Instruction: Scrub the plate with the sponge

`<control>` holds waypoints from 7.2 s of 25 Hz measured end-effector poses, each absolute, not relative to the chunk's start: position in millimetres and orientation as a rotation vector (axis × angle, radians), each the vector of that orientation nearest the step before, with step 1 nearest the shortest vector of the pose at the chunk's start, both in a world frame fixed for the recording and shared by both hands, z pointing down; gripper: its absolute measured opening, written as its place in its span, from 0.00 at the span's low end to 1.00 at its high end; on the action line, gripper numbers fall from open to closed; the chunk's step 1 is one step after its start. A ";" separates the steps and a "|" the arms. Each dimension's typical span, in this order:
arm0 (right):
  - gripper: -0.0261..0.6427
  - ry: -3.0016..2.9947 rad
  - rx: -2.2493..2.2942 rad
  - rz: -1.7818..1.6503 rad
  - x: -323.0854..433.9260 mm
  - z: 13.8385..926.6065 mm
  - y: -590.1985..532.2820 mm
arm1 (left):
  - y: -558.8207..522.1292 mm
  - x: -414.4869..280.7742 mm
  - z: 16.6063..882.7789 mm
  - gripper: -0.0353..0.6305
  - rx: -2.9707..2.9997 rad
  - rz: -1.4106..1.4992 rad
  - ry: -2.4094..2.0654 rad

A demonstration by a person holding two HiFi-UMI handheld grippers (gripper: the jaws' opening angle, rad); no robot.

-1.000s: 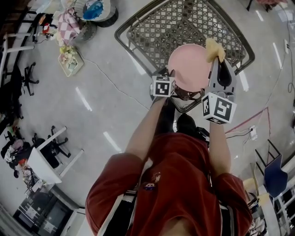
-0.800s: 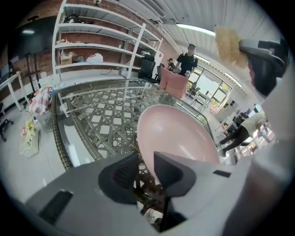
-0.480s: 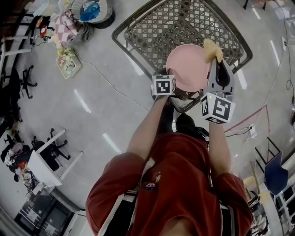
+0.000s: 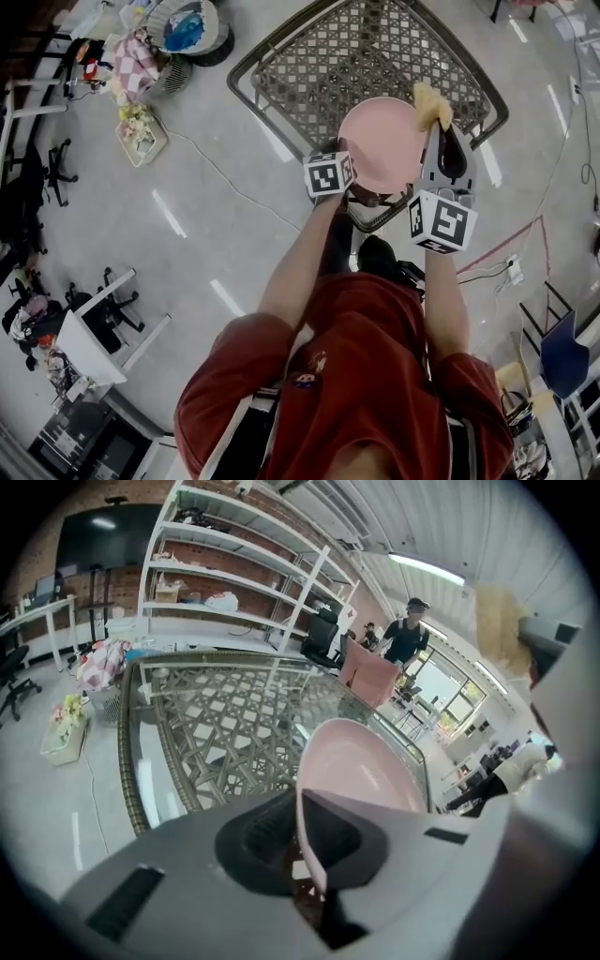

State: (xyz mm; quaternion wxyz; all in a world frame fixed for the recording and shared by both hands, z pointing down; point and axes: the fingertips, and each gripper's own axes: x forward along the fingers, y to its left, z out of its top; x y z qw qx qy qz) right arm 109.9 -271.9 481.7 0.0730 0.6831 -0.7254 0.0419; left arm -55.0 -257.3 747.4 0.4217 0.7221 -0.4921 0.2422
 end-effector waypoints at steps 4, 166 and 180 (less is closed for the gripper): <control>0.11 -2.185 2.074 0.112 114.8 474.8 -267.0 | -265.5 -49.1 725.4 0.09 1.878 0.588 -1.258; 0.11 -2.623 1.595 0.174 10.8 284.2 -263.5 | -269.6 -61.4 283.4 0.09 2.400 -0.564 -1.730; 0.11 -2.533 1.716 0.224 61.0 295.7 -272.2 | -269.0 -66.2 278.1 0.09 2.380 -0.592 -1.751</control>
